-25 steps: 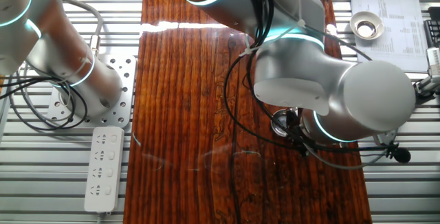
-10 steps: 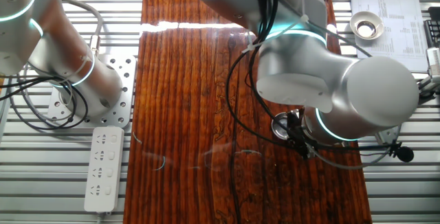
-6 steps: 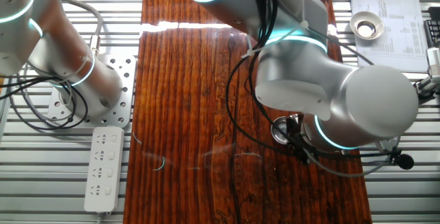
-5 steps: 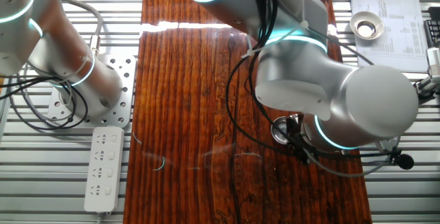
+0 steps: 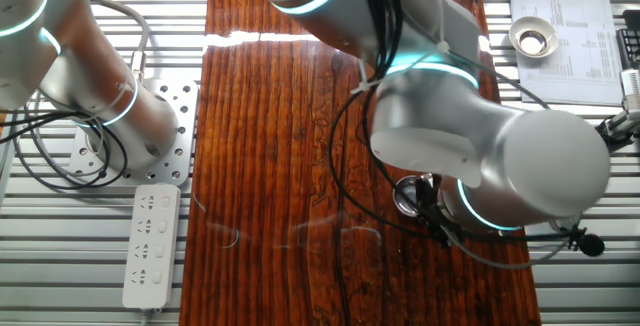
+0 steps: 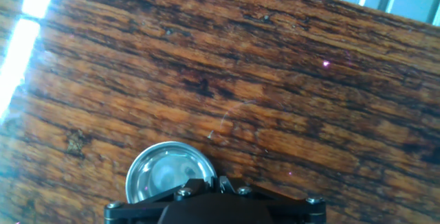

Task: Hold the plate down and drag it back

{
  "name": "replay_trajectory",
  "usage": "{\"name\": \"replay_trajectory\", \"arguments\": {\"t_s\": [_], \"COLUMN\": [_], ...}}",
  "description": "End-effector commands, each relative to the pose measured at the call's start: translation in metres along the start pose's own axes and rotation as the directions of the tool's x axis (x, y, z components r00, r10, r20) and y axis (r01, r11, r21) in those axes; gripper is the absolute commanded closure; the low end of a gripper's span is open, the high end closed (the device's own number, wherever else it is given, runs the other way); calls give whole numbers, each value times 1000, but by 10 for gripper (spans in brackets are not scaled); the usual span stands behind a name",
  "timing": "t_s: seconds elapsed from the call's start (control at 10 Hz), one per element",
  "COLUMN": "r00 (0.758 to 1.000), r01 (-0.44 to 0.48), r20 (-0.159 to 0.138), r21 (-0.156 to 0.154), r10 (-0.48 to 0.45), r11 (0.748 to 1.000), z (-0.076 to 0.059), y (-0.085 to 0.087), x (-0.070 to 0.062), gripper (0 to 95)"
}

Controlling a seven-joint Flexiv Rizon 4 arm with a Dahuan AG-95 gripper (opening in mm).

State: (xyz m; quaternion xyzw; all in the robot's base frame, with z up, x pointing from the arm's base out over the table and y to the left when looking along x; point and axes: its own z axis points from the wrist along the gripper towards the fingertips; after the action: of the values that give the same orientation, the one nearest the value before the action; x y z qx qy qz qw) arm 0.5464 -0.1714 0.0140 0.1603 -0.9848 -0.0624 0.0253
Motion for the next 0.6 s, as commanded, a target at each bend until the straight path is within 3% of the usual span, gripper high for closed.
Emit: {"name": "replay_trajectory", "arguments": {"t_s": [0.1,0.6], "r00": [1000,998], "r01": [27,61], "r20": [-10,-17], "r21": [24,34], "r10": [-27,-61], "r11": [999,998], "z": [-2,-3], "y": [-3,-13], "x": [5,13], "gripper": [950,950]}}
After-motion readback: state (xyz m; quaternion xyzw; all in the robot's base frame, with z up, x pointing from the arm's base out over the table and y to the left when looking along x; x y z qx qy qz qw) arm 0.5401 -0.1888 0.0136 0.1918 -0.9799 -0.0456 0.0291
